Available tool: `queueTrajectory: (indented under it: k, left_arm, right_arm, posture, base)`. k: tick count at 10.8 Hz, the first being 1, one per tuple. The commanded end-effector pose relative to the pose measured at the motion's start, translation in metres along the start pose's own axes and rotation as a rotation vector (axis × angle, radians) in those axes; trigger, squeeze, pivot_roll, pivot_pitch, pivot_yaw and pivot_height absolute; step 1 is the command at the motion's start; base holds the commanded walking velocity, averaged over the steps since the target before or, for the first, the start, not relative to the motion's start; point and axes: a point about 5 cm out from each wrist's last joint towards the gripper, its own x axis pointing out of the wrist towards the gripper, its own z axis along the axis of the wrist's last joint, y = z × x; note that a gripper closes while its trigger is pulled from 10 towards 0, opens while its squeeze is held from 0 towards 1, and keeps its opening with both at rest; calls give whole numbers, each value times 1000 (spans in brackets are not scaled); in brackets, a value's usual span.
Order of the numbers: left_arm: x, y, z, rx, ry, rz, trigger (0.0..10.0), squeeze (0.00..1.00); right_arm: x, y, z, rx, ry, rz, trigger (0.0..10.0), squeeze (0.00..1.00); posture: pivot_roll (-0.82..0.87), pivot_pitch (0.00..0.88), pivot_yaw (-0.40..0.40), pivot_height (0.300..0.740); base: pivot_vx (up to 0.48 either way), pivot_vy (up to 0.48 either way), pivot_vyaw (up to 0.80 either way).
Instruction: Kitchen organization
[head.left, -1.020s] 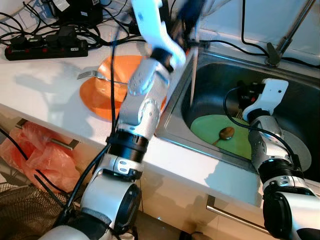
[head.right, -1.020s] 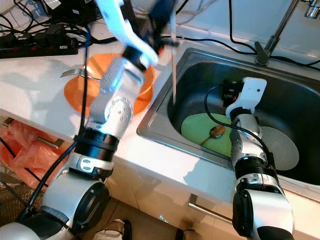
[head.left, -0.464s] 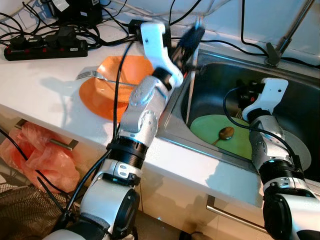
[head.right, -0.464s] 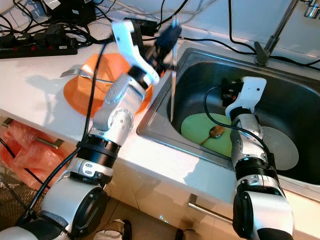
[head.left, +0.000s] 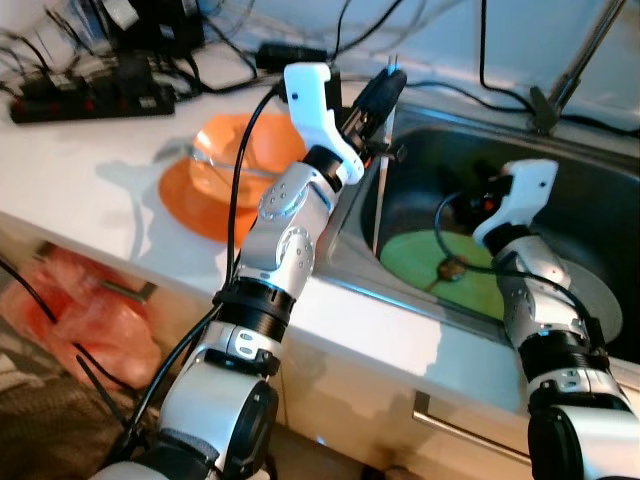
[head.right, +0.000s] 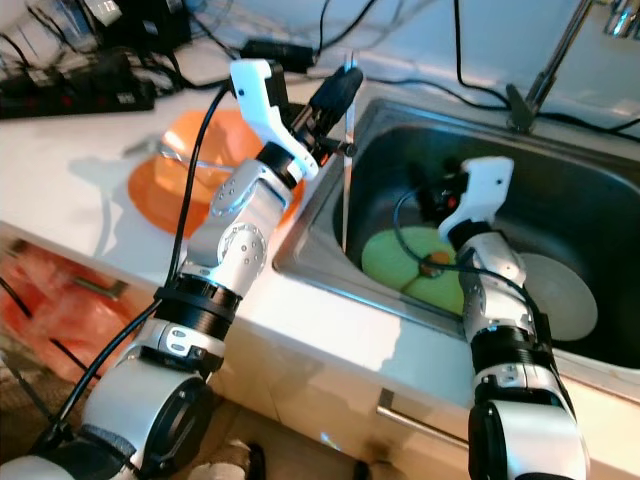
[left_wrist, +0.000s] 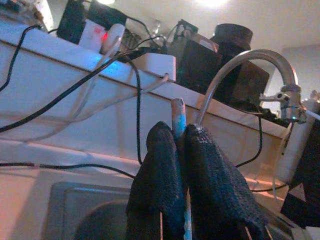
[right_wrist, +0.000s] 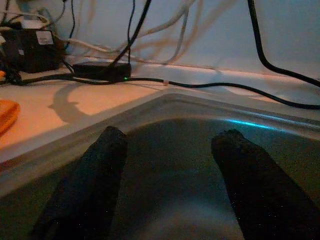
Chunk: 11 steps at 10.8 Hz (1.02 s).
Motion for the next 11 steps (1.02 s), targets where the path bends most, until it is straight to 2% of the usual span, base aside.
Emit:
queueTrajectory:
  k: [1, 11]
  left_arm:
    - [3, -17, -14, -70, 10, -29, 10000, 0]
    - [3, -17, -14, -70, 10, -29, 10000, 0]
  right_arm:
    - [-1, -3, 1, -3, 0, -5, 10000, 1000]
    - [-1, -3, 1, -3, 0, -5, 10000, 1000]
  posture:
    - [50, 95, -16, 740]
    - [50, 95, -16, 740]
  base:
    - [0, 0, 0]
    - [0, 0, 0]
